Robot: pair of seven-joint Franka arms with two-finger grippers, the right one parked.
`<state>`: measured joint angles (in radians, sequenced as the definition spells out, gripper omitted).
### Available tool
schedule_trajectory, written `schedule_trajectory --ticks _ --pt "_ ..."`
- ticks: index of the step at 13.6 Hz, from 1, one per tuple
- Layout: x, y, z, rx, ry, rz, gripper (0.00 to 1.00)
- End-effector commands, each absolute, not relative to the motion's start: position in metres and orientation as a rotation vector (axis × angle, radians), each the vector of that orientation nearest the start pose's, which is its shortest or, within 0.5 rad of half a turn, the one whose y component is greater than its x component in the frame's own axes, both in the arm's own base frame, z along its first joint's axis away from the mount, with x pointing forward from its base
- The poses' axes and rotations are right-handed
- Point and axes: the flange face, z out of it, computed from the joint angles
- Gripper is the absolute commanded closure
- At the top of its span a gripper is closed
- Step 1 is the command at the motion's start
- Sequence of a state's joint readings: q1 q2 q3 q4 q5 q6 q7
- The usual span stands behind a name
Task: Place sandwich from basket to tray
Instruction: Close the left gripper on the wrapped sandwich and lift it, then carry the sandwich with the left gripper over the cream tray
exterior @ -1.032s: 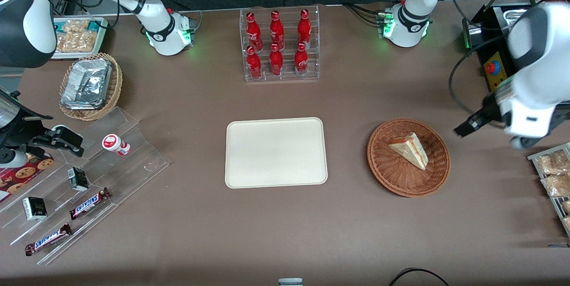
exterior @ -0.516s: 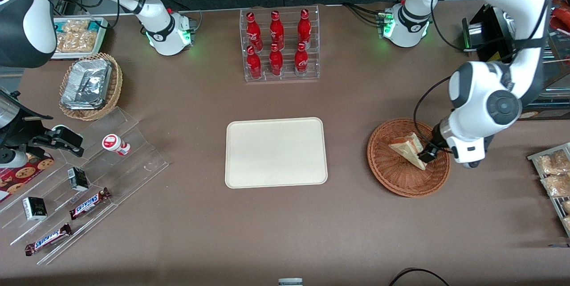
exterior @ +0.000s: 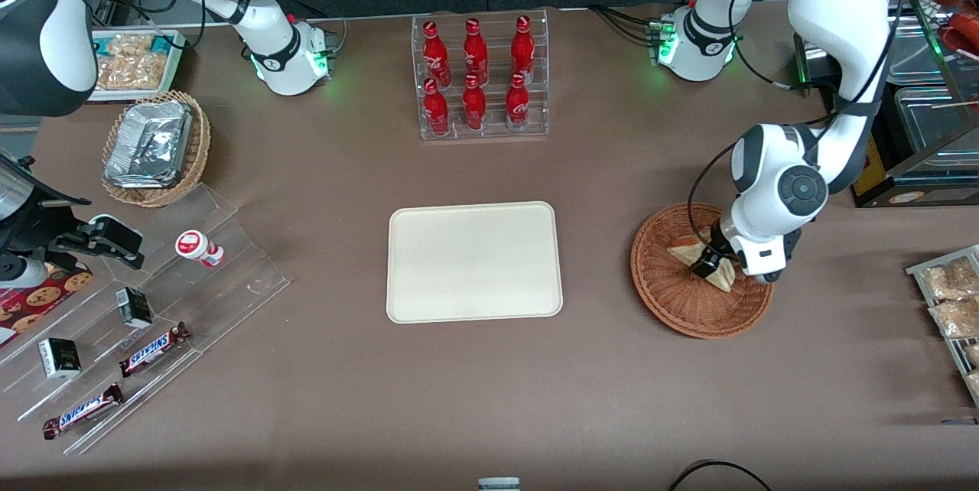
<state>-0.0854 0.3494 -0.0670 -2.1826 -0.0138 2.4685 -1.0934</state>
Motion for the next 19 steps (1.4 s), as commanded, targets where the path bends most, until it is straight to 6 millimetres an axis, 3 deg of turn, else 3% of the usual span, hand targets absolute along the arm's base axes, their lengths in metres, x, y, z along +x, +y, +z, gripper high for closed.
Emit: schedule_trajectory --ticks 1,2,3,4,6,9,10,12,14,15,19 --pt "0.548 -0.086 0.212 -2.778 -1.458 0.082 0.26" --pt "0.548 -0.086 0.212 -2.779 -1.454 0.081 0.61" --pt "0.549 -0.086 0.214 -2.785 -1.447 0.074 0.84" --pt "0.551 -0.086 0.219 -2.801 -1.426 0.063 0.94" --pt "0.559 -0.090 0.249 -2.855 -1.358 0.015 1.00" --pt "0.586 -0.122 0.330 -2.978 -1.099 0.001 1.00" --pt "0.600 -0.144 0.360 -3.014 -1.030 0.008 1.00" --pt "0.612 -0.208 0.405 -3.090 -0.837 0.042 1.00" --pt "0.617 -0.272 0.419 -3.154 -0.700 0.031 1.00" --pt "0.614 -0.299 0.412 -3.176 -0.640 0.038 1.00" --pt "0.579 -0.451 0.350 -3.254 -0.224 0.094 1.00"
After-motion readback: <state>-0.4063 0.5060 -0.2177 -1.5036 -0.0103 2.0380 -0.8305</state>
